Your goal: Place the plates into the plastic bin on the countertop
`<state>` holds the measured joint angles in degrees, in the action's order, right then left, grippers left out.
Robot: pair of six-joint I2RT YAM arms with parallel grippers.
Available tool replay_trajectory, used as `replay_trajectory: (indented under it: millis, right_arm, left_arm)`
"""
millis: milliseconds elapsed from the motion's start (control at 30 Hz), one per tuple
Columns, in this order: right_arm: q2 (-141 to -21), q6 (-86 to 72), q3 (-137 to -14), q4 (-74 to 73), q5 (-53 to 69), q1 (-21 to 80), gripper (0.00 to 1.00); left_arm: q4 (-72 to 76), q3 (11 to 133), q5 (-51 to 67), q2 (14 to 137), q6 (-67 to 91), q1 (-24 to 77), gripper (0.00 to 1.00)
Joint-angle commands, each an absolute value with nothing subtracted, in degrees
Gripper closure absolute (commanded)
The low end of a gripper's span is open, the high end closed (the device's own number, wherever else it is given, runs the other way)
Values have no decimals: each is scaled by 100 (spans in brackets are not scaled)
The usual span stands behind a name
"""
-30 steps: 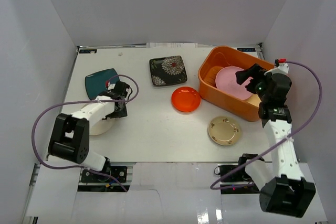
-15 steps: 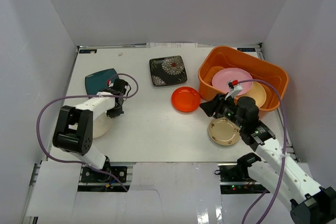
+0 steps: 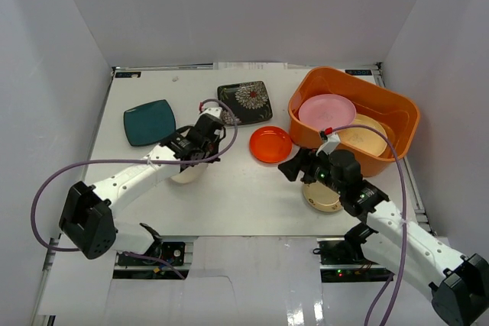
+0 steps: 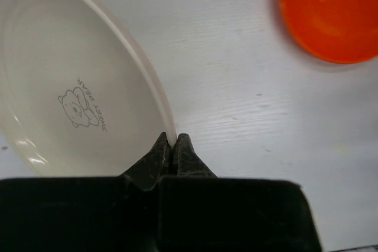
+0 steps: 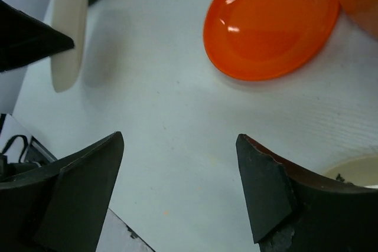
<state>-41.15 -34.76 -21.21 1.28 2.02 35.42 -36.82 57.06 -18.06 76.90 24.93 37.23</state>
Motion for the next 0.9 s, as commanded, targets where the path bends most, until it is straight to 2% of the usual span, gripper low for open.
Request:
replay_trajectory:
  millis: [0,67,367,533,733,867]
  right_arm:
    - [-4341,-3366,-2977,527,369,3577,15]
    - [-4552,-3357,-3285,518,395,3577,9]
    - [-5800,-4104,-3665,1415,967,3603,2]
    - [-6362,-4315,-3911,1748,1291,3709,2]
    - [-6547,-4570,-3797,2197,1547,3762,2]
    - [-6443,-4456,-3806,2005,1398,3753,7]
  left_arm:
    - [-3516,6187,-1986,7673,2453,4367,100]
    - [-3437,6205,-2328,7620,2347,4885,100]
    - [-3015,5994,-2909,7164,1952,6380,100]
    - [-2436,5933,-2638,6926,1373,6846,100]
    - [-2171,5862,-1892,6786,950,6899,100]
    - [-2232,5879,-1985,6794,887,6899,100]
